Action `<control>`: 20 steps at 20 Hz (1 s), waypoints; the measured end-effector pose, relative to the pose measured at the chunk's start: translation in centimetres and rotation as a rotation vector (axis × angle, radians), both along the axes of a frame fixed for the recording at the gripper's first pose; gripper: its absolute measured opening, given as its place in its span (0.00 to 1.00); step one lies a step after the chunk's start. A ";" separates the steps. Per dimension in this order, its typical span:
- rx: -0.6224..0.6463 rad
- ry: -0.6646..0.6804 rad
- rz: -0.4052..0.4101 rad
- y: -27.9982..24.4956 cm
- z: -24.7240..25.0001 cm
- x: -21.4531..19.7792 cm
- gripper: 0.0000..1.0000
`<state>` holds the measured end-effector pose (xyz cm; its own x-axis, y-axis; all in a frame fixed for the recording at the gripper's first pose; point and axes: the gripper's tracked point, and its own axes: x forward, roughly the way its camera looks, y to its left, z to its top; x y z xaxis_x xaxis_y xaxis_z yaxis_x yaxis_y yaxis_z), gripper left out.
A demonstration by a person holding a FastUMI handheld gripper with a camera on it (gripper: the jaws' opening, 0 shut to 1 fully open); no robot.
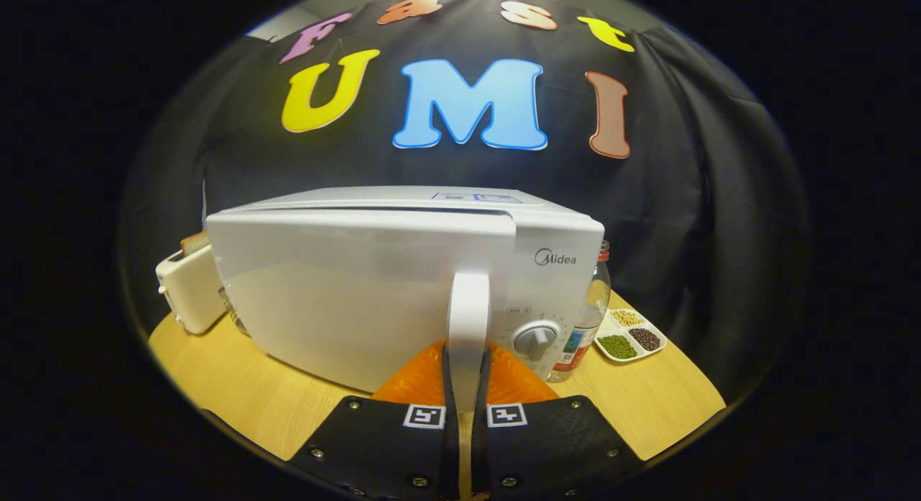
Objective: Open the microwave, put the food inside, and close the microwave door.
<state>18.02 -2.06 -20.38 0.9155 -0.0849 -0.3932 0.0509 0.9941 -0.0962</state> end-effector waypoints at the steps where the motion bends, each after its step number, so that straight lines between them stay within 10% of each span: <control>1: -0.004 0.003 0.001 0.2 0.0 -0.7 0.07; 20: 0.068 0.079 0.104 8.7 1.0 -12.9 0.22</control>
